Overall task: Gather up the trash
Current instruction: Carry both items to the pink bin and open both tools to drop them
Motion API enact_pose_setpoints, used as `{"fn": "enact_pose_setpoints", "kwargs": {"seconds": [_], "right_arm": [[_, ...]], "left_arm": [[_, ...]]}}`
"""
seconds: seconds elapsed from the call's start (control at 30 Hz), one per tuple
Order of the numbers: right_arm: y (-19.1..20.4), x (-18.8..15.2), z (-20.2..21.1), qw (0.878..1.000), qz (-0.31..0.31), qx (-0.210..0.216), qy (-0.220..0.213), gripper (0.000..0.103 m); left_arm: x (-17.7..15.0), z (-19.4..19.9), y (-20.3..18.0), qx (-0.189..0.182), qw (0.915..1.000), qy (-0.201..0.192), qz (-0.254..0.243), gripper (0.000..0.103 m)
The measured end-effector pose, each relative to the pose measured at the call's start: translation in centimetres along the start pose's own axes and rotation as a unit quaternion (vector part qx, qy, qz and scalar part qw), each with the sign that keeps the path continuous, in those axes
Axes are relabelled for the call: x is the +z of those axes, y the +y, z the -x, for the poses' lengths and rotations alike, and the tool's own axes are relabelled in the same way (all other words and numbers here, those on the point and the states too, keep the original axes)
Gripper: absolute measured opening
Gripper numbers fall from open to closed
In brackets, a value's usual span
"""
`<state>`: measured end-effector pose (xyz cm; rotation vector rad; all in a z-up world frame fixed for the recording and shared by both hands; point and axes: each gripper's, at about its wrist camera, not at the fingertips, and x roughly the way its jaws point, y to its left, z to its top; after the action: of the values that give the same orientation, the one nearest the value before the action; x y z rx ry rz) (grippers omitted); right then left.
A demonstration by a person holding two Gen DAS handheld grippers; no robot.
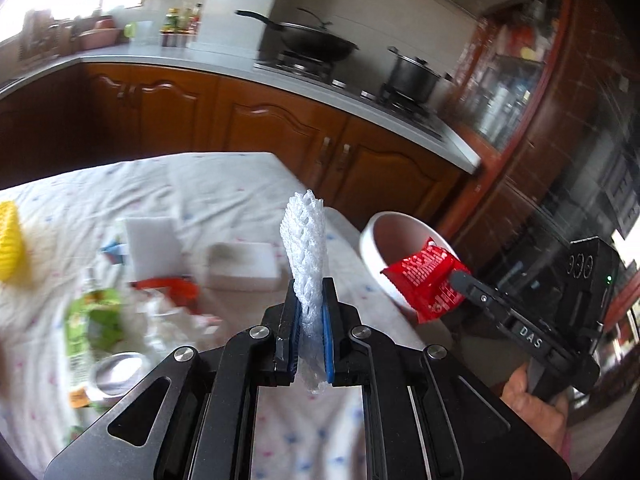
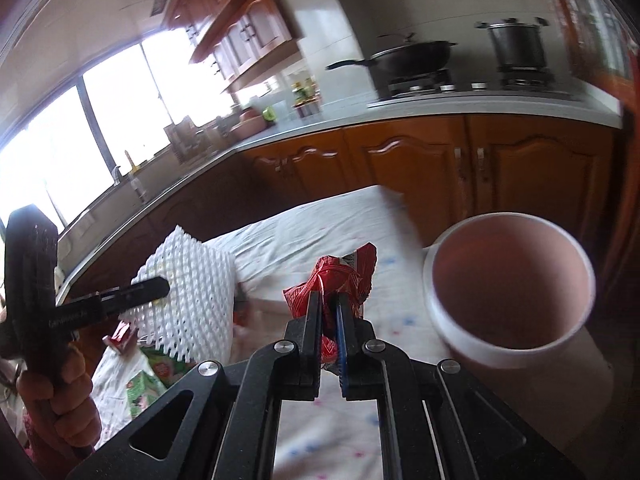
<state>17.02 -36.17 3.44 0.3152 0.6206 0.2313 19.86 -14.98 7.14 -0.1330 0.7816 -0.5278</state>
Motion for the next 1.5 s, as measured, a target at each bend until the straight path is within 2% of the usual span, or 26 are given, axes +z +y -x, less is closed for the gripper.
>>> {"fn": "enact_pose_setpoints", "kwargs": {"seconds": [0.37, 0.63, 0.87, 1.07, 1.23, 1.33, 1.37, 1.4, 1.47, 1.5], "right_arm": [[-7.0, 0.7, 3.3, 0.997, -0.043, -0.064, -0.029, 0.006], [-11.5, 2.2, 2.3, 0.993, -0.065, -0.091, -0.027, 0.006], [-13.9, 3.0, 1.0, 0.992, -0.071, -0.108, -0.013, 0.006], [-15.3, 2.9, -0.4, 0.99, -0.075, -0.117, 0.013, 0.006], [-15.9, 2.6, -1.5, 0.989, -0.073, -0.127, 0.035, 0.007], [-16.3, 2.6, -2.1, 0.988, -0.073, -0.13, 0.048, 0.012], [-16.5, 2.5, -2.3, 0.987, -0.076, -0.131, 0.052, 0.013], [-16.6, 2.5, -2.5, 0.987, -0.077, -0.13, 0.054, 0.014], [-16.6, 2.4, -2.6, 0.986, -0.079, -0.131, 0.058, 0.024], [-16.7, 2.5, -2.7, 0.986, -0.081, -0.132, 0.058, 0.026]], "left_arm": [[2.4, -5.0, -6.8, -0.051, 0.9979, 0.012, -0.038, 0.008], [5.3, -10.2, -10.4, -0.07, 0.9961, 0.025, -0.048, 0.008], [5.6, -15.4, -12.1, -0.065, 0.9945, 0.058, -0.057, 0.008], [4.6, -19.8, -12.4, -0.054, 0.9907, 0.111, -0.057, 0.008], [3.8, -21.2, -12.2, -0.043, 0.9879, 0.135, -0.063, 0.008], [3.5, -21.8, -12.4, -0.039, 0.986, 0.147, -0.07, 0.014], [3.5, -21.8, -12.4, -0.038, 0.9856, 0.149, -0.07, 0.022], [3.4, -21.9, -12.5, -0.035, 0.9855, 0.151, -0.07, 0.037], [3.3, -21.7, -12.4, -0.032, 0.9865, 0.145, -0.07, 0.047], [3.2, -21.7, -12.4, -0.03, 0.9866, 0.144, -0.071, 0.047]]}}
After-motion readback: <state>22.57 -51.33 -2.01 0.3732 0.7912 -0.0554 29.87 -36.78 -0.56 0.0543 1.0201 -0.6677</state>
